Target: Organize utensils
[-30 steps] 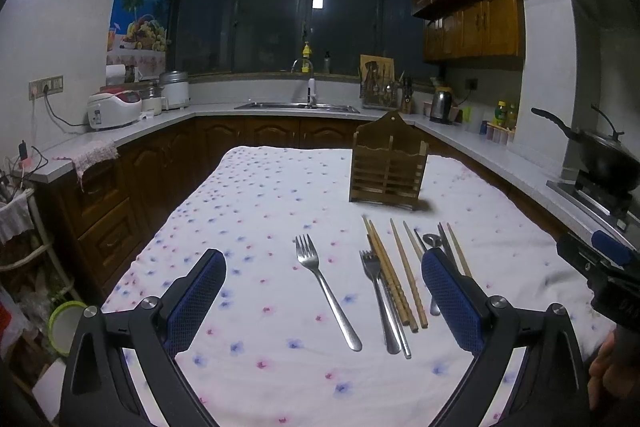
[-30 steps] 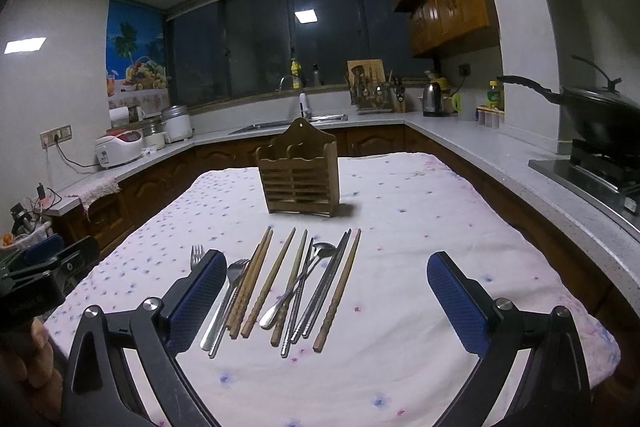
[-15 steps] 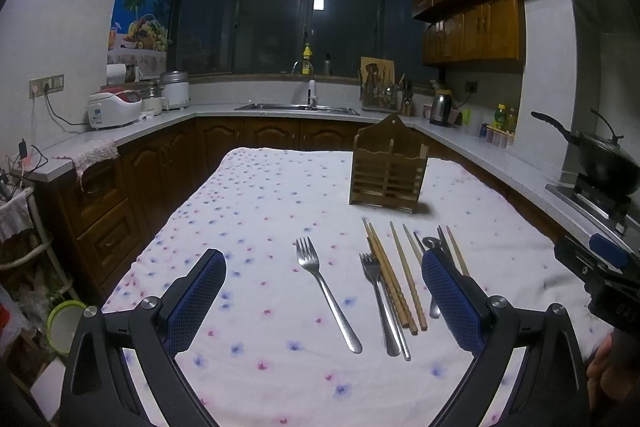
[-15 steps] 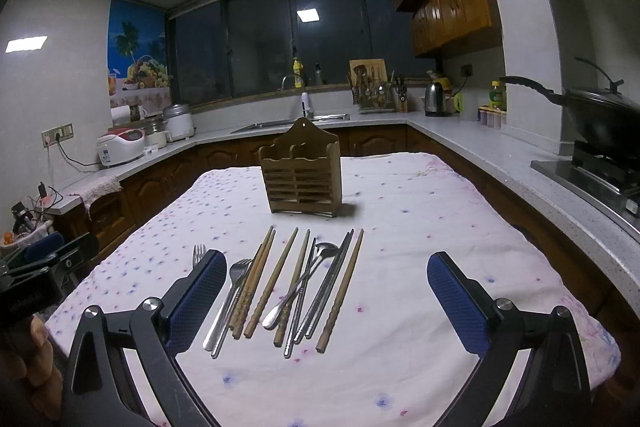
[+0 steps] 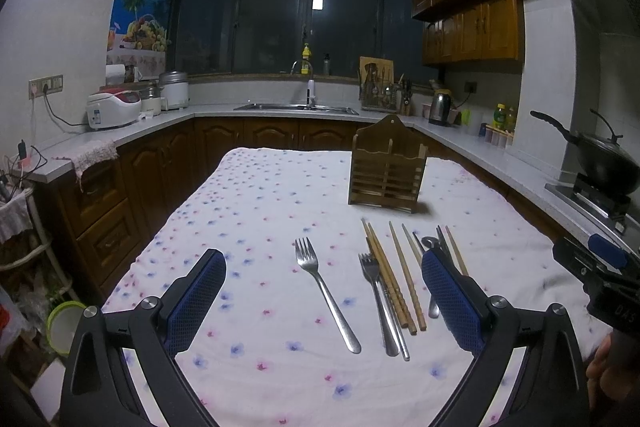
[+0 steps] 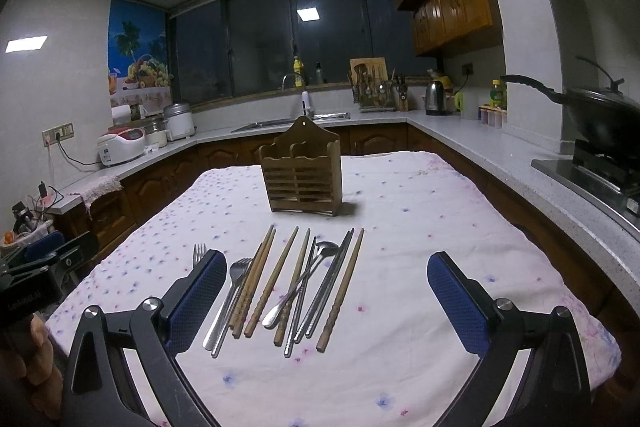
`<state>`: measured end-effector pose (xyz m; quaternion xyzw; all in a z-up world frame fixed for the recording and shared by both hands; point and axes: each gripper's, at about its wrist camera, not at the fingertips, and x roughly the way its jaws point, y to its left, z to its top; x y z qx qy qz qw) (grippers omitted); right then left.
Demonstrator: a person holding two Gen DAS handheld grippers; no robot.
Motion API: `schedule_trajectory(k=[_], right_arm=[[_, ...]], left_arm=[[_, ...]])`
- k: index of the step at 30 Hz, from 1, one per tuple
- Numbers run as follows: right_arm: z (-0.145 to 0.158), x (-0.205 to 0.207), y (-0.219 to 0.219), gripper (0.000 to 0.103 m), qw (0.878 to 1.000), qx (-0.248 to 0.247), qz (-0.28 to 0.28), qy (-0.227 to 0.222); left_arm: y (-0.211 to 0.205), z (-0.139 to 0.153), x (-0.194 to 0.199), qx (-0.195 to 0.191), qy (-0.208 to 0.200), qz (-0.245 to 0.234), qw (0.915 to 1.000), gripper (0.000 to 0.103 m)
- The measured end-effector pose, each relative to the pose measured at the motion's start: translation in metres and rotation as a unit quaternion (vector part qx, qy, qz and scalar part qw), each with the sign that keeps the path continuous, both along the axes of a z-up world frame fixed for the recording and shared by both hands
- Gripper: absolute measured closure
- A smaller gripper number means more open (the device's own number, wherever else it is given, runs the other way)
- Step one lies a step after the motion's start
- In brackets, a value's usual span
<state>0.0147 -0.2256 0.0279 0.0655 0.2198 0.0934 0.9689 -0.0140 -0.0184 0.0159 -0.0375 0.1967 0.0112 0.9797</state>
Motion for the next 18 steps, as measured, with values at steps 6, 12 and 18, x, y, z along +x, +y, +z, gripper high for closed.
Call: schedule_trajectory(k=[6,12,18], right_arm=[[-0.003,0.001,0.001,0.002,1.000,-0.002,0.001,0.005],[-0.008,0.010,-0.001,0.002,1.000,0.000,0.004,0.022],[-0.011,0.031,-0.007,0.002,0.999,0.004,0.005,0.046]], left_arm=[[0.003,-0.003,0.005,-0.007,0.009,-0.001,0.9999,0.004],[0.009,-0.006,0.024,-0.026,0.038,-0.004,0.9989,0.004],[0.011,-0.005,0.051,-0.034,0.072,-0.017,0.9967,0.005]])
